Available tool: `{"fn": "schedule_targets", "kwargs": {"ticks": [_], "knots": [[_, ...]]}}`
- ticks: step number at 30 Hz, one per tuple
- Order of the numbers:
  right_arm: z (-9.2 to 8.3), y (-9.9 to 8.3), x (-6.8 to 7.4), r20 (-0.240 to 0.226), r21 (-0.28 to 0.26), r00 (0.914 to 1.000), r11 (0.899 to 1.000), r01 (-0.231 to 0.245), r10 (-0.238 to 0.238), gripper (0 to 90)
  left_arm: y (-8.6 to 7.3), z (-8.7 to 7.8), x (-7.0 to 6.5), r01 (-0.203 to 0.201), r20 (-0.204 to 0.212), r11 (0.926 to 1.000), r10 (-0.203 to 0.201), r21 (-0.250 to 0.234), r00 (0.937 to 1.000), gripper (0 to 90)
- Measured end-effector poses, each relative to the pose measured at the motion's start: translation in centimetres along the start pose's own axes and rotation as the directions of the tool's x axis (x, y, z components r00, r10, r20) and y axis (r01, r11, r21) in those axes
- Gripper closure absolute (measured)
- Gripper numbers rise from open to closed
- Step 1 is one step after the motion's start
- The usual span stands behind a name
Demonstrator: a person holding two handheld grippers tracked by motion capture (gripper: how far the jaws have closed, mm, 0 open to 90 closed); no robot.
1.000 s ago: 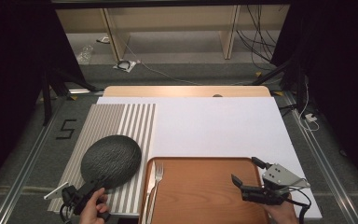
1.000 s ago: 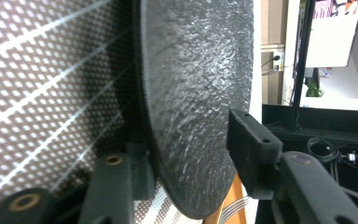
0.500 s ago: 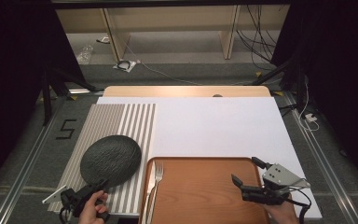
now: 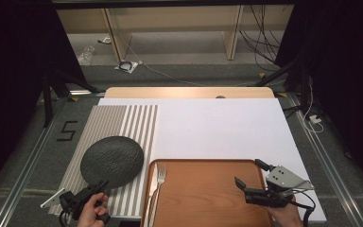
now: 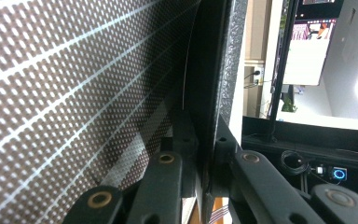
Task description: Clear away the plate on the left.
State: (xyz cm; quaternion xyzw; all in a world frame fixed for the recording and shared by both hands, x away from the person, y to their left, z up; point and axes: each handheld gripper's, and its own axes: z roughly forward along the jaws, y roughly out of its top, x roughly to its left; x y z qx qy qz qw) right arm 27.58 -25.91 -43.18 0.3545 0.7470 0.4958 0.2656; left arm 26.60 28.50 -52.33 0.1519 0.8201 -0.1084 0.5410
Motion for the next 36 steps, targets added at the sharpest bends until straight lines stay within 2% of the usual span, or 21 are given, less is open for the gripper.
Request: {"fn": "schedule_targets", "kwargs": {"ticks": [13,17,27,29,32,33,36], "knots": [[0.0,0.0,-0.1,-0.001,0.000,1.0000,1.000,0.002,-0.002,11.9,-0.3,0.0,-0.6,-0.007,0.048,0.9992,0.005,0.040,0.9988,84.6],[-0.1,0.0,-0.1,0.000,0.001,1.0000,1.000,0.002,-0.002,11.9,-0.5,0.2,-0.5,0.008,0.062,0.9979,-0.012,0.065,0.9980,84.2],[-0.1,0.0,-0.1,0.000,-0.006,1.0000,1.000,-0.001,0.001,11.9,-1.0,0.4,-1.0,-0.026,0.075,0.9940,0.018,0.106,0.9970,83.7],[-0.1,0.0,-0.1,0.000,0.000,1.0000,1.000,0.003,-0.003,11.9,-1.0,0.6,-1.0,-0.053,0.076,0.9906,0.043,0.126,0.9962,83.7],[-0.1,0.0,-0.1,-0.001,0.002,1.0000,1.000,0.003,-0.003,11.9,-1.1,0.7,-1.1,-0.053,0.085,0.9887,0.041,0.141,0.9955,83.5],[-0.1,0.0,0.0,-0.001,0.001,1.0000,1.000,0.002,-0.002,11.9,-1.2,0.8,-1.2,-0.064,0.090,0.9856,0.050,0.156,0.9947,83.5],[-0.1,0.0,0.0,-0.001,0.001,1.0000,1.000,0.004,-0.004,11.9,-1.4,0.9,-1.3,-0.076,0.096,0.9835,0.060,0.165,0.9935,83.4]]}}
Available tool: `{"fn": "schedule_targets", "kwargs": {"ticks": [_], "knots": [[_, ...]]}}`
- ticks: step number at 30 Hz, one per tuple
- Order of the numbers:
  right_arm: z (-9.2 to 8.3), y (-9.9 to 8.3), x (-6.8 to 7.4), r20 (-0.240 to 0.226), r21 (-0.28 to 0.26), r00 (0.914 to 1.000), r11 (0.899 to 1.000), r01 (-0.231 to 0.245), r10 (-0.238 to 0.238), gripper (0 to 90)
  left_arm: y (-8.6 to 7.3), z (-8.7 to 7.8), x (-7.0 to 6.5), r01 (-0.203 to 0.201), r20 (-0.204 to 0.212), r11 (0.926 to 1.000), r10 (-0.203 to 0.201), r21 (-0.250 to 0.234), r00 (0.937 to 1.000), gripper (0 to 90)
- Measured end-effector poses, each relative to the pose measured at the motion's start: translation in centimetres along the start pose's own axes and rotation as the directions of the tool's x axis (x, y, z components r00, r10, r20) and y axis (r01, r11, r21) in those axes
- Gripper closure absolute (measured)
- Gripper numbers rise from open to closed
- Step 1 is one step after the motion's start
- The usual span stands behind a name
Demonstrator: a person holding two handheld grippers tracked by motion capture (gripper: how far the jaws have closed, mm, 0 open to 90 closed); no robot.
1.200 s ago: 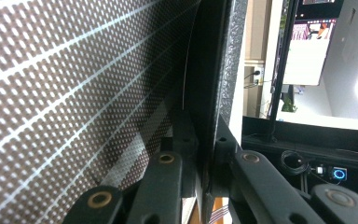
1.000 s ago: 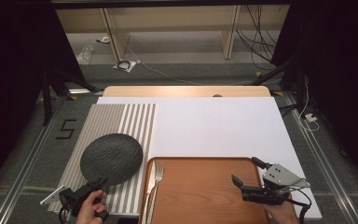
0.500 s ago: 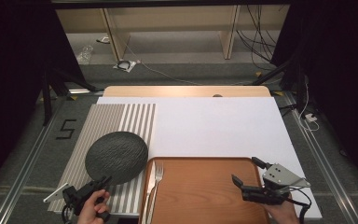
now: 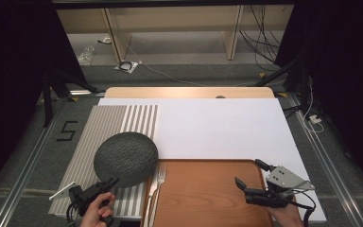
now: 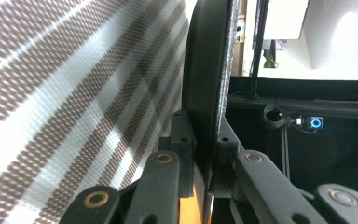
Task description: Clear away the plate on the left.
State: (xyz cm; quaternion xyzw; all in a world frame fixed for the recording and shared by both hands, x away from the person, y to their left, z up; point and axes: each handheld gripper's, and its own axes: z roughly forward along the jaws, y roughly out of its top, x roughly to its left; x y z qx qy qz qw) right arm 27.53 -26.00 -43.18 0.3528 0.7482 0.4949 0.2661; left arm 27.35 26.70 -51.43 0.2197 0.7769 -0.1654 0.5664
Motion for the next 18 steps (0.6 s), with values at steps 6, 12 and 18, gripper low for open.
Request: {"fn": "schedule_targets", "kwargs": {"ticks": [6,12,18], "knots": [[-0.01,-0.02,-0.10,0.001,0.001,1.0000,1.000,-0.001,0.001,11.9,-0.21,0.32,-0.27,-0.012,0.002,0.9998,0.012,0.017,0.9999,83.2],[0.02,0.00,0.03,0.000,0.000,1.0000,1.000,0.000,0.000,11.9,-0.38,0.35,-0.38,-0.016,0.004,0.9996,0.015,0.025,0.9999,82.7],[0.06,-0.02,-0.01,0.002,0.003,1.0000,1.000,-0.005,0.005,11.9,-0.74,0.50,-0.68,-0.024,0.011,0.9989,0.024,0.040,0.9997,82.7]]}}
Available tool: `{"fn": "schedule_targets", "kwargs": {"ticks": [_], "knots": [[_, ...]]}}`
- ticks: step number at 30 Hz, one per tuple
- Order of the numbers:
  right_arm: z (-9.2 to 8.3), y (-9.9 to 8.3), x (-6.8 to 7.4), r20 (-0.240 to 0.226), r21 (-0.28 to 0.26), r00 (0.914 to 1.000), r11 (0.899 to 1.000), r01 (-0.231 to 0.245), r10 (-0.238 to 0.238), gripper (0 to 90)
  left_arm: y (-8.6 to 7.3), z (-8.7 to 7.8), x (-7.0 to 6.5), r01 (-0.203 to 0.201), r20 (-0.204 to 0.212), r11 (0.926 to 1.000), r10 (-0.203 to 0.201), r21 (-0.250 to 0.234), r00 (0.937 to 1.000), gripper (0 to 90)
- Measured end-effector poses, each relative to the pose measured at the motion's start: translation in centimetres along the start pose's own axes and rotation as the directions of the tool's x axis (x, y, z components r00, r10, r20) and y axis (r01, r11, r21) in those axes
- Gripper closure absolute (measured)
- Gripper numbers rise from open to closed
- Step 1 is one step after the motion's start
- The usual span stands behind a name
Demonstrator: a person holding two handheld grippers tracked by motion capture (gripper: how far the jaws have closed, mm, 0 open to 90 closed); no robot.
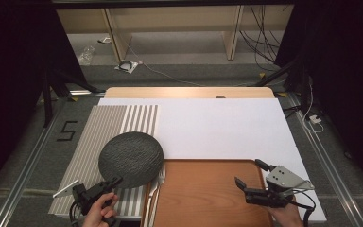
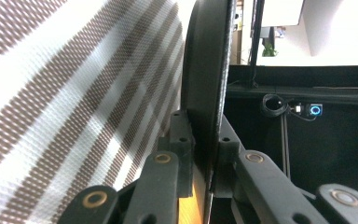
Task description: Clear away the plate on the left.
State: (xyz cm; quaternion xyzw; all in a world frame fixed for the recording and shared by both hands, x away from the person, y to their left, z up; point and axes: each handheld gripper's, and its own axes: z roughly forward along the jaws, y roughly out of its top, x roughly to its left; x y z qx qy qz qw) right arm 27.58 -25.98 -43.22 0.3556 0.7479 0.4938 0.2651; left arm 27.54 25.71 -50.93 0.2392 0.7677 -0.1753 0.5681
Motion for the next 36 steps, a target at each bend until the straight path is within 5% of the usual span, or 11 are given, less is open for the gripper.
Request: {"fn": "schedule_targets", "kwargs": {"ticks": [11,19,36], "knots": [[0.0,0.0,0.0,0.001,-0.002,1.0000,1.000,-0.003,0.003,11.9,-1.7,1.3,-0.8,-0.003,0.015,0.9969,0.002,0.078,0.9999,82.5],[0.0,0.0,-0.1,0.002,-0.004,1.0000,1.000,-0.006,0.006,11.9,-3.1,2.9,-1.7,-0.041,0.015,0.9862,0.040,0.160,0.9991,82.3],[0.0,0.0,-0.1,0.003,-0.004,1.0000,1.000,-0.003,0.003,11.9,-6.9,5.4,-3.0,-0.120,0.025,0.9399,0.118,0.320,0.9927,81.5]]}}
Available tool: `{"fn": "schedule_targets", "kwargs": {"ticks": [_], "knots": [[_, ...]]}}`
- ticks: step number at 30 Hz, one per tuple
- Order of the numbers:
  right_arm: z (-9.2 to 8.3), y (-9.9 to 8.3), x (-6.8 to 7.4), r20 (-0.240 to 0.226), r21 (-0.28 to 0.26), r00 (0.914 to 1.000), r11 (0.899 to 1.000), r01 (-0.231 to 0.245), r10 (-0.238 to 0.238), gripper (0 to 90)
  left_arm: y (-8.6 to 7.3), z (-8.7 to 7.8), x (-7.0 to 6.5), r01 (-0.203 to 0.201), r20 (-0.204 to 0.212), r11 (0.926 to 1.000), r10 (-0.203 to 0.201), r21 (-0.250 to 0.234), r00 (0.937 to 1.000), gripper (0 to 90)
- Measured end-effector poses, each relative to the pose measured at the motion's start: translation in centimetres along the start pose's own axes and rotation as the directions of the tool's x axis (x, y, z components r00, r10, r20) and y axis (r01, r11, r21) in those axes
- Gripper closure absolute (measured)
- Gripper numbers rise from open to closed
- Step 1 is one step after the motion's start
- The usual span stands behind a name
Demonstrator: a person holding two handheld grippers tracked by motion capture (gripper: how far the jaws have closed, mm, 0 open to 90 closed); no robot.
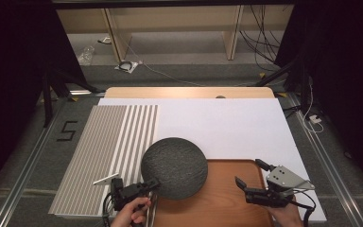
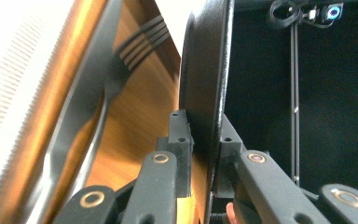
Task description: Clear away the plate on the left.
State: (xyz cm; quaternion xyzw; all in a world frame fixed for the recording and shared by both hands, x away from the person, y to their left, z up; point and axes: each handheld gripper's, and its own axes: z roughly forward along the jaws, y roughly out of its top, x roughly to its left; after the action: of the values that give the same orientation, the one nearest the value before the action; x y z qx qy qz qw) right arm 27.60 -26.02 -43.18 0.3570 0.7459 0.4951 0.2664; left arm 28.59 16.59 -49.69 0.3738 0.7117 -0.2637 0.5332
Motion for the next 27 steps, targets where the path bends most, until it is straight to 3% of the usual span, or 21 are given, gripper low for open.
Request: {"fn": "schedule_targets", "kwargs": {"ticks": [13,19,27], "knots": [[0.0,0.0,0.0,0.003,-0.009,1.0000,1.000,0.000,0.000,11.9,-1.8,1.9,-0.4,-0.010,-0.008,0.9953,0.011,0.096,0.9999,81.2],[0.0,0.0,0.0,0.001,-0.009,1.0000,1.000,0.002,-0.002,11.9,-2.6,2.5,-0.5,-0.030,-0.024,0.9920,0.034,0.123,0.9991,81.2],[0.0,0.0,0.0,0.000,-0.004,1.0000,1.000,0.002,-0.002,11.9,-3.5,3.2,-0.5,-0.043,-0.028,0.9836,0.049,0.175,0.9984,81.1]]}}
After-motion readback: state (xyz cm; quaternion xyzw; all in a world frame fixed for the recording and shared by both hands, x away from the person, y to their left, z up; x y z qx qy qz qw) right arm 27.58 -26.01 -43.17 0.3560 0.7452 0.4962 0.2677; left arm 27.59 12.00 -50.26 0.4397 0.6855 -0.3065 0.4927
